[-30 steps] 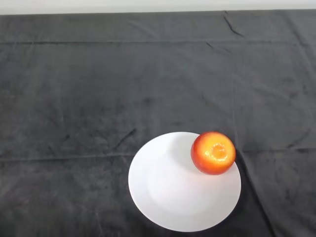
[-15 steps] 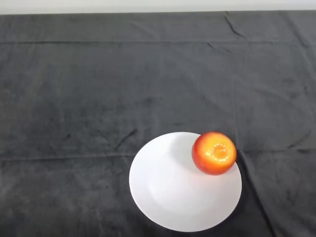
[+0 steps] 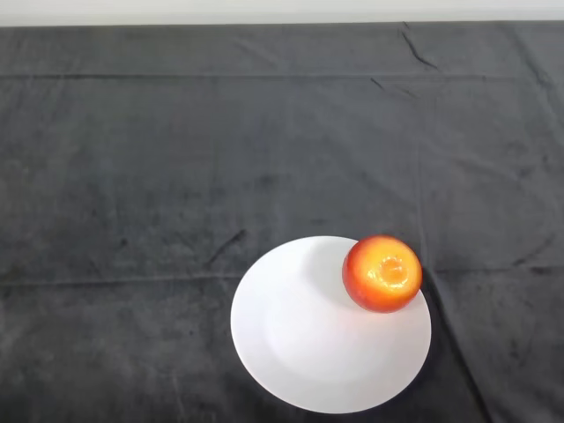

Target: Move the apple to the plate

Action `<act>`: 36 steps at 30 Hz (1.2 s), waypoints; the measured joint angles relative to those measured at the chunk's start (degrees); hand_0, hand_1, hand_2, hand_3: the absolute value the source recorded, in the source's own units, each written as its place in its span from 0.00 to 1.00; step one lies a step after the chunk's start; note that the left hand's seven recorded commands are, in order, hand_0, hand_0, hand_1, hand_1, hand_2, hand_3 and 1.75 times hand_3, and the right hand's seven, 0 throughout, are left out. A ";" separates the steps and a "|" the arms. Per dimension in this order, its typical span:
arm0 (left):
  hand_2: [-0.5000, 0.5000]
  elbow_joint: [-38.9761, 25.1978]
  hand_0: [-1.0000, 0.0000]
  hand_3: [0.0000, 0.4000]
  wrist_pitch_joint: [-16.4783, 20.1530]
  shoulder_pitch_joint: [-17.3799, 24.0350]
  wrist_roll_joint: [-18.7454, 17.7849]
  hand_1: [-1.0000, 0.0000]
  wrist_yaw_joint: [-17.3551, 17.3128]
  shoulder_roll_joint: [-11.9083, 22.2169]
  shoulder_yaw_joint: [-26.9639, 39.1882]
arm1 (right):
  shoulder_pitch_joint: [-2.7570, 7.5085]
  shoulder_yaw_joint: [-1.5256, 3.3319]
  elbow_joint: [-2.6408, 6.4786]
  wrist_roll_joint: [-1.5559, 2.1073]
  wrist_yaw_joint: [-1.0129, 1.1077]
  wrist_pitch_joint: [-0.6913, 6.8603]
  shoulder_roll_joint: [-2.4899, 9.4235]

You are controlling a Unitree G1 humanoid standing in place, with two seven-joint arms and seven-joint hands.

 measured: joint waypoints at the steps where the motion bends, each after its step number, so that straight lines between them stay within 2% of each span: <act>1: 0.50 0.10 1.00 0.00 0.00 -0.21 -0.02 1.00 0.00 0.00 0.12 | 0.00 0.00 0.00 0.00 0.00 0.00 0.00; 36: 0.50 1.60 1.00 0.00 -1.24 -0.65 -0.11 1.00 -1.99 0.00 1.79 | 0.00 0.00 0.00 -0.01 0.00 0.00 0.00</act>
